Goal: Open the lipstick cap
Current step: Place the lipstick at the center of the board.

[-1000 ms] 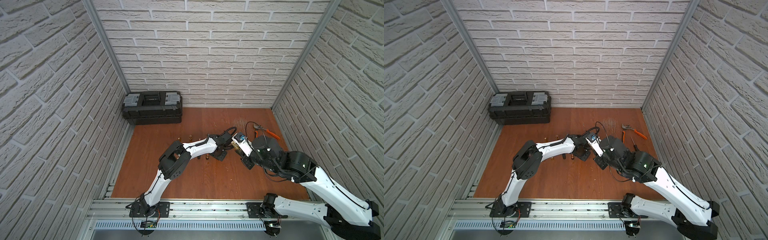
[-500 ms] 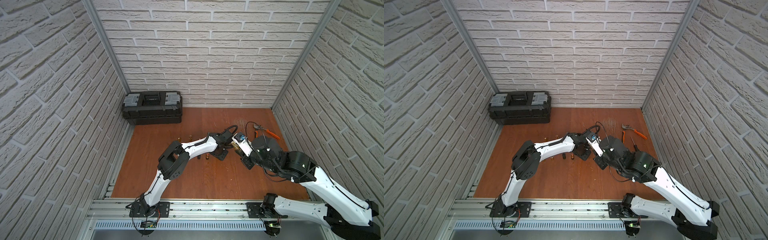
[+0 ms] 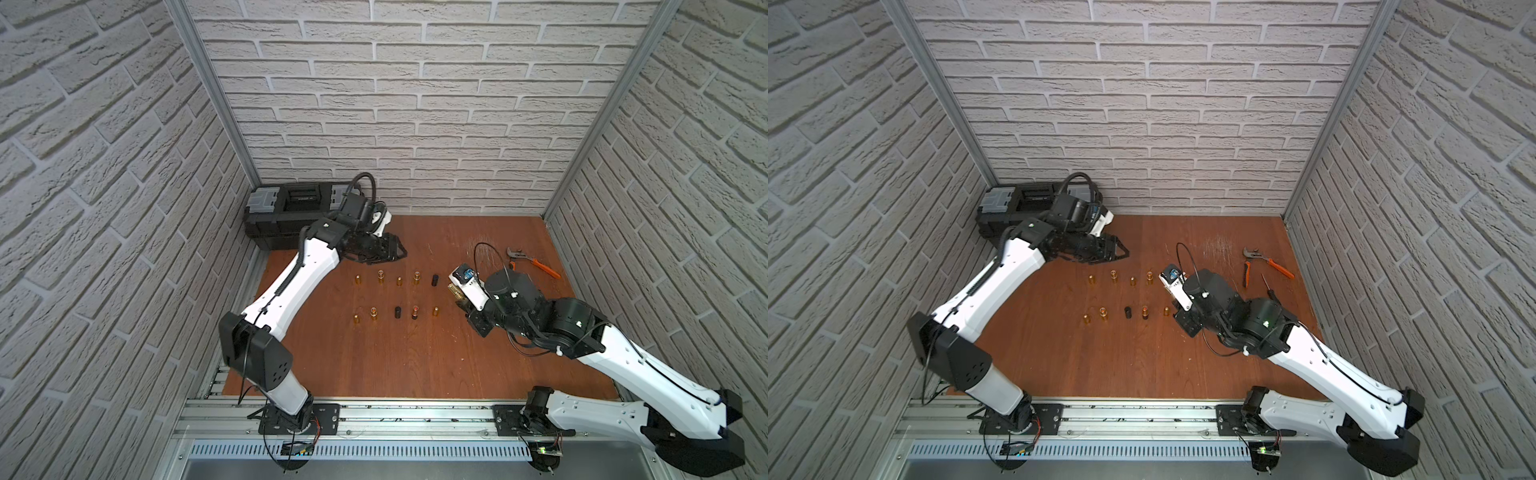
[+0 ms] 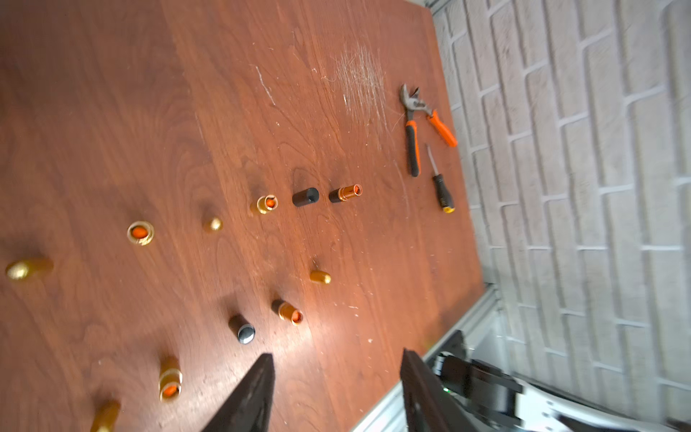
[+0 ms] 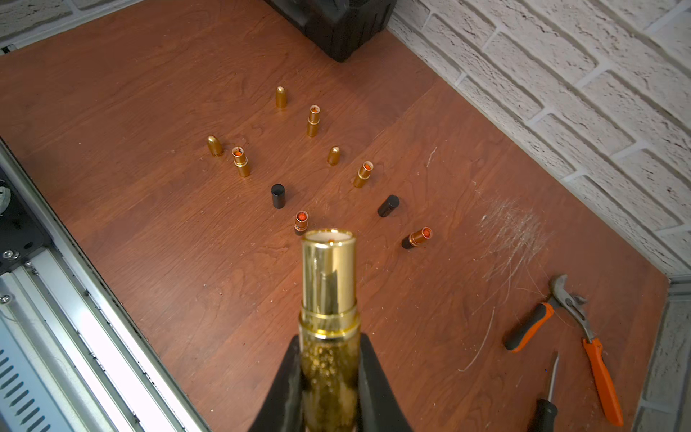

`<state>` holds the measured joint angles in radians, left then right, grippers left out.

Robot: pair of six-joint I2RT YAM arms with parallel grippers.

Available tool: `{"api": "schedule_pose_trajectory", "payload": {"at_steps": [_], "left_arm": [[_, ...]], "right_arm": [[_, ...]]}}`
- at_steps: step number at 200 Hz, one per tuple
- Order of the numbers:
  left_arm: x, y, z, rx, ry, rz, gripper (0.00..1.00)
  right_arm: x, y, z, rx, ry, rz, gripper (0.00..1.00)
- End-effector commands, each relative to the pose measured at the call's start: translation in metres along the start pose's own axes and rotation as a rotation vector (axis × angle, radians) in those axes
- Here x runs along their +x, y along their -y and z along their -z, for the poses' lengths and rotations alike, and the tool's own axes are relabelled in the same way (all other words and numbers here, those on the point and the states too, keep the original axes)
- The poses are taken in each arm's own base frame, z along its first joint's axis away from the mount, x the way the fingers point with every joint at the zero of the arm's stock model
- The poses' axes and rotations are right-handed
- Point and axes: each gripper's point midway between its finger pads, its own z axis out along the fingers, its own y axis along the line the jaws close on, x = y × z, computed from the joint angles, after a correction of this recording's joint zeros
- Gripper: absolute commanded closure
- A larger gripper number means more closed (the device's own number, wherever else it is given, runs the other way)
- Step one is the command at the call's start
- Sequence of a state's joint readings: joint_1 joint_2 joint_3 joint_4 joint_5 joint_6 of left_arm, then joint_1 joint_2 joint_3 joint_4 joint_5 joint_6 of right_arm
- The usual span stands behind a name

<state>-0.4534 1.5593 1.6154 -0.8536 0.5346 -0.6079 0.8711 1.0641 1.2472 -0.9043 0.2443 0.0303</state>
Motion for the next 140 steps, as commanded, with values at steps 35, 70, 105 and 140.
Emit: {"api": "schedule_pose_trajectory", "payload": {"at_steps": [35, 70, 105, 140], "left_arm": [[0.047, 0.053, 0.016, 0.325, -0.143, 0.034, 0.43], [0.059, 0.053, 0.020, 0.337, -0.165, 0.019, 0.43], [0.064, 0.046, 0.015, 0.325, -0.185, 0.021, 0.44], [0.065, 0.042, 0.007, 0.323, -0.204, 0.022, 0.49]], "right_arm": [[-0.043, -0.028, -0.030, -0.118, 0.040, 0.008, 0.96], [-0.057, -0.034, -0.049, -0.131, 0.031, 0.022, 0.96], [-0.068, -0.043, -0.059, -0.168, 0.030, 0.033, 0.96], [-0.072, -0.047, -0.065, -0.180, 0.022, 0.038, 0.96]]}}
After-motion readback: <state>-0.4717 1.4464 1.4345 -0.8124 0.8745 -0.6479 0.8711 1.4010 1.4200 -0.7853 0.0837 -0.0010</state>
